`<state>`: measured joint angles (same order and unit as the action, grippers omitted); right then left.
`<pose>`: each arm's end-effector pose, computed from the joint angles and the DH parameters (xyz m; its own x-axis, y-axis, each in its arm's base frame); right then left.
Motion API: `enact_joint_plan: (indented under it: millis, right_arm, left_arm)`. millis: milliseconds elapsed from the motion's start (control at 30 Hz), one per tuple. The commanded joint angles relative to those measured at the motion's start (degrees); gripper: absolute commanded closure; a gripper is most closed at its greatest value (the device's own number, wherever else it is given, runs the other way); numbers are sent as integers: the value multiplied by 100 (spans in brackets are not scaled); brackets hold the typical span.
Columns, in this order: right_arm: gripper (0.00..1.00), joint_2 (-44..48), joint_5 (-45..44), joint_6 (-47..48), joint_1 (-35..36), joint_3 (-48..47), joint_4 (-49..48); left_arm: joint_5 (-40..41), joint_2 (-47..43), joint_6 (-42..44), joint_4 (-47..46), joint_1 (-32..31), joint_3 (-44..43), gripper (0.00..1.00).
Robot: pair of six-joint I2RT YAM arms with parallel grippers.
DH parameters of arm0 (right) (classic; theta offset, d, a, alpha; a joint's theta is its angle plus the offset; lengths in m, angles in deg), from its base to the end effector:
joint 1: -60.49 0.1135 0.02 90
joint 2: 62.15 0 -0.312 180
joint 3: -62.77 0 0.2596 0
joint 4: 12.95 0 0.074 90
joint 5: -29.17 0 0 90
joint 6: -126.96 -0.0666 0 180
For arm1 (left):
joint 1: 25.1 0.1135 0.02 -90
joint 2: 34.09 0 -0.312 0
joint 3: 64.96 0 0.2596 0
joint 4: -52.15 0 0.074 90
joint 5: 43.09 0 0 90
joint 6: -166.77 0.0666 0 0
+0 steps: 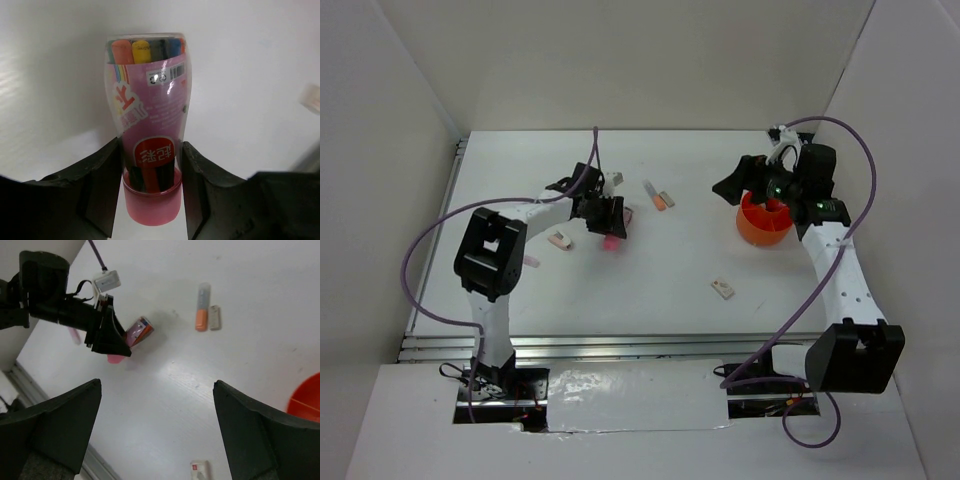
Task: Sort the stationery into containers
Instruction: Pick up the stationery from the center of the board, then place the stationery in the storage box.
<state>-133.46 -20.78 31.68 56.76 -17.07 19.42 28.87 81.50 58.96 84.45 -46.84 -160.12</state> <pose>0.2932 0.0238 0.3970 -0.4511 0.1000 -0.8869 -0.4981 0.7963 0.3431 0.4393 -0.1974 0.1950 -0.8648 0.0317 -0.5012 0.2751 0.8649 -0.4199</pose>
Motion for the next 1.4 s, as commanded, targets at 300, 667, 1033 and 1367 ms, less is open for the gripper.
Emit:
enact_joint_plan:
  millis: [300, 667, 1033, 1367]
  right_arm:
    - [0, -761, 2032, -2495, 601, 144, -1750]
    - [0, -814, 2217, -2979, 1453, -85, -2103]
    - [0, -797, 2262, -2892, 1647, 3, -2147]
    - [32, -815, 1919, -2285, 1876, -173, -1593]
  left_arm:
    - [-3496, -2611, -14, -2510, -313, 1167, 100]
    - [-3302, -2902, -21, -2140, -823, 850, 100]
    - [-3232, -2805, -48, -2114, -981, 710, 100]
    - [-3127, -2682, -30, -2052, -1069, 586, 100]
